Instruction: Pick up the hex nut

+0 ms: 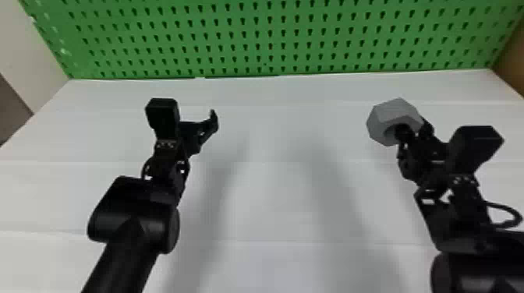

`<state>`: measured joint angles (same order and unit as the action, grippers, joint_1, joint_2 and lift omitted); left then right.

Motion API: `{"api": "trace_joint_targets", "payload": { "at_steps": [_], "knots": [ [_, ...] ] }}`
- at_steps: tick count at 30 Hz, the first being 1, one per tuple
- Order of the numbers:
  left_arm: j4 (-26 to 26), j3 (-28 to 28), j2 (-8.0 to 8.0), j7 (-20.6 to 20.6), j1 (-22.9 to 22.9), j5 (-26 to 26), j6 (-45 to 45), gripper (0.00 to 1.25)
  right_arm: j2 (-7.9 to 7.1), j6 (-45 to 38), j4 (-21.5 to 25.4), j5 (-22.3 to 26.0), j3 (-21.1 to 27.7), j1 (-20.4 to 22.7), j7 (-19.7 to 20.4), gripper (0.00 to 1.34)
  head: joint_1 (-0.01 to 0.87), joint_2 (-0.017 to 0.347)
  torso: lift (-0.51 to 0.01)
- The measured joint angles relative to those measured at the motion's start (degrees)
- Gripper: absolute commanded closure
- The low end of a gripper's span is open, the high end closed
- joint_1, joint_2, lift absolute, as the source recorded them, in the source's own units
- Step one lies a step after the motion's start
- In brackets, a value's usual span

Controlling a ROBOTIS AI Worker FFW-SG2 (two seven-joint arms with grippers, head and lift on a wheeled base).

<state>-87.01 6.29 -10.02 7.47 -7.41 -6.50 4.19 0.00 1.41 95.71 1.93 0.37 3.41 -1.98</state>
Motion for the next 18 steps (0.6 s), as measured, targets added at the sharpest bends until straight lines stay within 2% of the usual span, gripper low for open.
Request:
{"api": "trace_joint_targets", "payload": {
  "at_steps": [18],
  "knots": [
    [0.00,-0.05,0.00,0.00,0.21,-0.15,-0.23,0.09,0.00,0.00,-0.01,-0.20,-0.19,0.02,0.00,1.04,0.785,0.149,-0.084]
  ]
}}
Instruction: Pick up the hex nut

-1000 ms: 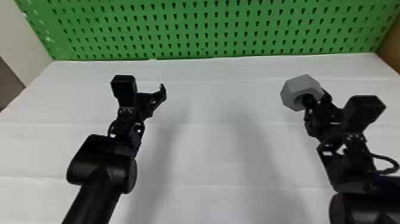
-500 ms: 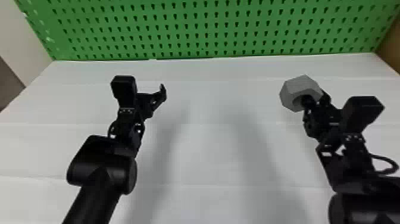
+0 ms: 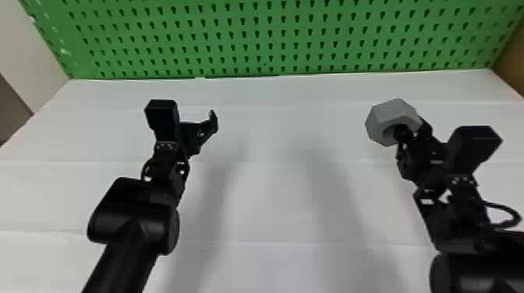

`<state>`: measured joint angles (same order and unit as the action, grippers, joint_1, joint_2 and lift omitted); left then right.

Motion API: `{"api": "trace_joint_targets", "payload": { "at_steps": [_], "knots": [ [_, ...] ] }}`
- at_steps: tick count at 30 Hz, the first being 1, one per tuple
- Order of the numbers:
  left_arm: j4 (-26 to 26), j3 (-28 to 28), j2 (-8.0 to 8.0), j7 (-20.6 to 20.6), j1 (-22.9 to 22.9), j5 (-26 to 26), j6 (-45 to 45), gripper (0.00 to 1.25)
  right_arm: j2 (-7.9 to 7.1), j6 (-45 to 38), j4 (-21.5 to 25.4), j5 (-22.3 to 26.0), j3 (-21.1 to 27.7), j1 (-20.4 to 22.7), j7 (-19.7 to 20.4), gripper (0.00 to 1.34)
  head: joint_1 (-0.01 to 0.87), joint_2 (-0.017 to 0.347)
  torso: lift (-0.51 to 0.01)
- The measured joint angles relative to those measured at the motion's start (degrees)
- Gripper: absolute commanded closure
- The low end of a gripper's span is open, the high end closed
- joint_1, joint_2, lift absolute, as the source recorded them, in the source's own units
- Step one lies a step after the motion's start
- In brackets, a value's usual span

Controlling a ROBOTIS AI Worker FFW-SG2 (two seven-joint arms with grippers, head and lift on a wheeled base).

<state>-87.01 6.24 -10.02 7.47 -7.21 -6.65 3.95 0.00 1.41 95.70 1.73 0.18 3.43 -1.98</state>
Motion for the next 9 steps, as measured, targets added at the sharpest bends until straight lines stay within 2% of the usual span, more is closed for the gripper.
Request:
{"api": "trace_joint_targets", "payload": {
  "at_steps": [9],
  "knots": [
    [0.00,-0.04,0.00,0.00,0.00,-0.11,0.00,0.09,0.00,0.00,-0.30,-0.14,-0.14,-0.02,0.02,1.04,0.785,0.149,-0.084]
  ]
}}
